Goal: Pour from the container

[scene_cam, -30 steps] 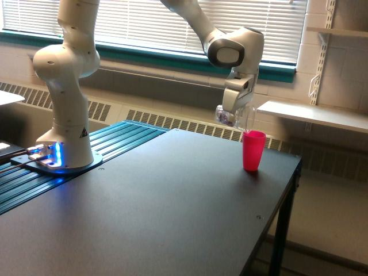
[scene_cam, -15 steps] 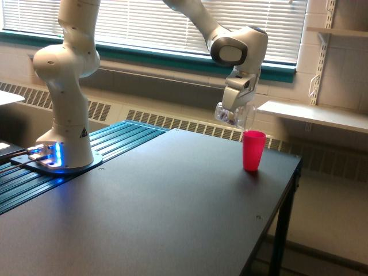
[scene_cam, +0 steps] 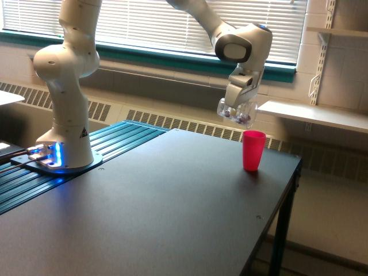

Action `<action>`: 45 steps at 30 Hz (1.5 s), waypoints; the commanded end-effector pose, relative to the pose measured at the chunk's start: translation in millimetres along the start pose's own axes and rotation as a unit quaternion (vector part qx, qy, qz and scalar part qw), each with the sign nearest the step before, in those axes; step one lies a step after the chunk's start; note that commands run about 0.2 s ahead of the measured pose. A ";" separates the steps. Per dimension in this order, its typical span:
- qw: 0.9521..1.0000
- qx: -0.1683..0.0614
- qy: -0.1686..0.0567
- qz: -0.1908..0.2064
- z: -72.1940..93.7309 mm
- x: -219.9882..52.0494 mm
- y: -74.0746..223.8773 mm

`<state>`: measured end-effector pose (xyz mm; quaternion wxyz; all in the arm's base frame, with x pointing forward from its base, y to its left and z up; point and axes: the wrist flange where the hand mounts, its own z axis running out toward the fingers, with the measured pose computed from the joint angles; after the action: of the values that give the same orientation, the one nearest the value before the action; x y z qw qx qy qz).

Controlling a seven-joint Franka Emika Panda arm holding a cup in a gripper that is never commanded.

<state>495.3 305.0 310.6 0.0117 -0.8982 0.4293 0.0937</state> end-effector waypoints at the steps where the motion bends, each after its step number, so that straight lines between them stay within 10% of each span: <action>1: 1.000 -0.004 -0.009 0.014 -4.9 -4.4 -5.0; 45: 0.998 -0.024 -0.039 0.035 8.1 -12.4 -11.2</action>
<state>491.5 323.9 303.7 0.0075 -0.8854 0.4454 0.1330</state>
